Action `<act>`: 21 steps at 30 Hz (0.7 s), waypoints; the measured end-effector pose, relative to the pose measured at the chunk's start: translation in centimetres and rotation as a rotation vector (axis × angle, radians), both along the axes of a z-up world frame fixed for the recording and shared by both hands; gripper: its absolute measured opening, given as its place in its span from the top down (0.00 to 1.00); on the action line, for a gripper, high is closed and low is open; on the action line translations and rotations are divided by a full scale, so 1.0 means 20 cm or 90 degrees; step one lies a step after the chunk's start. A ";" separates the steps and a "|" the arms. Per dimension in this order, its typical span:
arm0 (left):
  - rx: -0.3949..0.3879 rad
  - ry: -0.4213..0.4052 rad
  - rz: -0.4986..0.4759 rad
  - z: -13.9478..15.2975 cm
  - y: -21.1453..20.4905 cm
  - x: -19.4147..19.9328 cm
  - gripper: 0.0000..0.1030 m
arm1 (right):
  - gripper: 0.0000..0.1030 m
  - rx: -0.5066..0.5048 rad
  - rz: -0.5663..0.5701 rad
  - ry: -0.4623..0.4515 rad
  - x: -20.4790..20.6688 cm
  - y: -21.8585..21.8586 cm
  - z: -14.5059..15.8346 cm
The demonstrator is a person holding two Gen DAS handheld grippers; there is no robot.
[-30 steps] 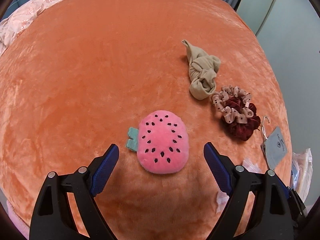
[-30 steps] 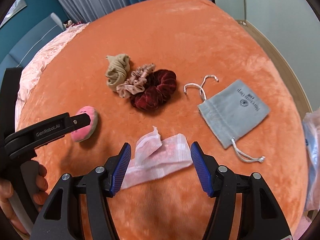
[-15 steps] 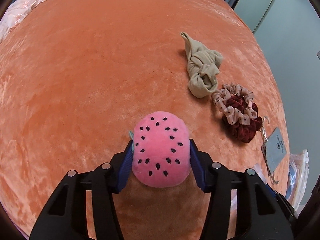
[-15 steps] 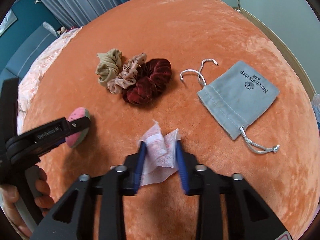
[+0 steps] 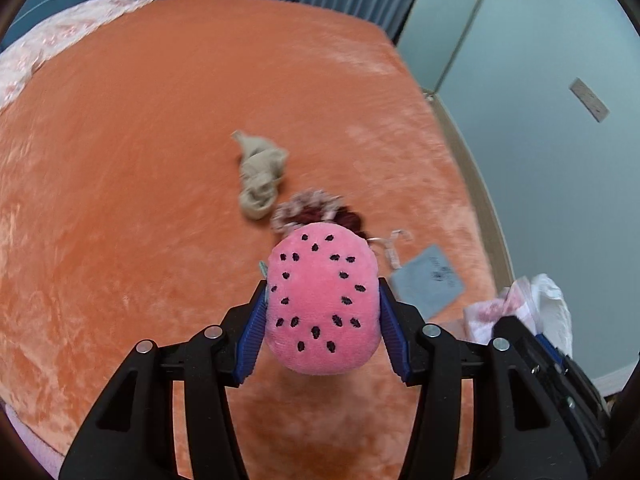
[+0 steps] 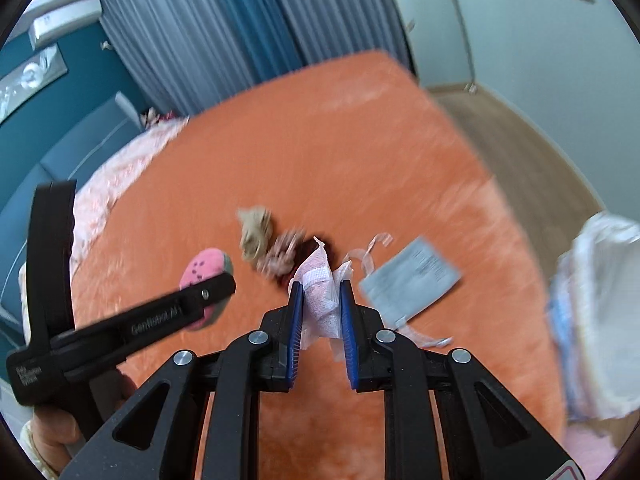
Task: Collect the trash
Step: 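Carry the strawberry plush and mesh bag over the wastebasket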
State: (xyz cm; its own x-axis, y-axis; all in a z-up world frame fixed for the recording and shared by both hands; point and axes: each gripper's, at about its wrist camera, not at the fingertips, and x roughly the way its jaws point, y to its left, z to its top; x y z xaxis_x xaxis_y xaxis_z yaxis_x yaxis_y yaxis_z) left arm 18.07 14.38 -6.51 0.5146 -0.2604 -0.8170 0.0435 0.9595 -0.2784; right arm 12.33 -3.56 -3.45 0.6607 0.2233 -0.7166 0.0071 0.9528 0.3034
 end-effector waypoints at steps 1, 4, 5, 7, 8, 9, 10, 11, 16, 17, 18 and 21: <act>-0.001 -0.011 -0.011 0.05 -0.04 -0.02 0.52 | 0.83 -0.004 -0.015 -0.015 -0.03 -0.05 0.06; -0.001 -0.040 -0.046 0.18 -0.19 -0.06 0.52 | 0.83 -0.007 -0.051 -0.048 -0.09 -0.19 0.20; 0.001 -0.049 -0.056 0.22 -0.23 -0.08 0.52 | 0.83 -0.006 -0.062 -0.060 -0.11 -0.24 0.25; 0.003 -0.066 -0.077 0.29 -0.33 -0.10 0.52 | 0.83 -0.007 -0.084 -0.084 -0.15 -0.34 0.34; 0.004 -0.075 -0.089 0.32 -0.39 -0.12 0.52 | 0.83 -0.008 -0.095 -0.094 -0.17 -0.39 0.38; 0.004 -0.082 -0.099 0.35 -0.43 -0.13 0.52 | 0.83 -0.008 -0.105 -0.103 -0.19 -0.44 0.41; 0.005 -0.090 -0.111 0.39 -0.48 -0.15 0.52 | 0.83 -0.007 -0.116 -0.112 -0.21 -0.49 0.44; 0.006 -0.099 -0.123 0.42 -0.54 -0.17 0.52 | 0.83 -0.006 -0.127 -0.120 -0.23 -0.54 0.46; 0.014 -0.132 -0.178 0.54 -0.78 -0.23 0.51 | 0.83 -0.001 -0.184 -0.147 -0.34 -0.78 0.56; 0.016 -0.137 -0.189 0.56 -0.83 -0.24 0.51 | 0.83 0.000 -0.192 -0.150 -0.36 -0.81 0.57; 0.016 -0.142 -0.197 0.57 -0.87 -0.26 0.51 | 0.83 0.000 -0.200 -0.152 -0.38 -0.85 0.57; 0.018 -0.152 -0.223 0.61 -1.00 -0.28 0.51 | 0.83 0.000 -0.227 -0.158 -0.44 -0.95 0.59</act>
State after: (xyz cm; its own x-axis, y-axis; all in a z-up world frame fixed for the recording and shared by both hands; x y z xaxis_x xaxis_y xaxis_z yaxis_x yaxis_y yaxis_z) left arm 12.40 -5.52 5.69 0.5750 -0.4319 -0.6949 0.4285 0.8825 -0.1939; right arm 3.45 -22.53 8.32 0.8488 -0.0498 -0.5263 0.2624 0.9040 0.3376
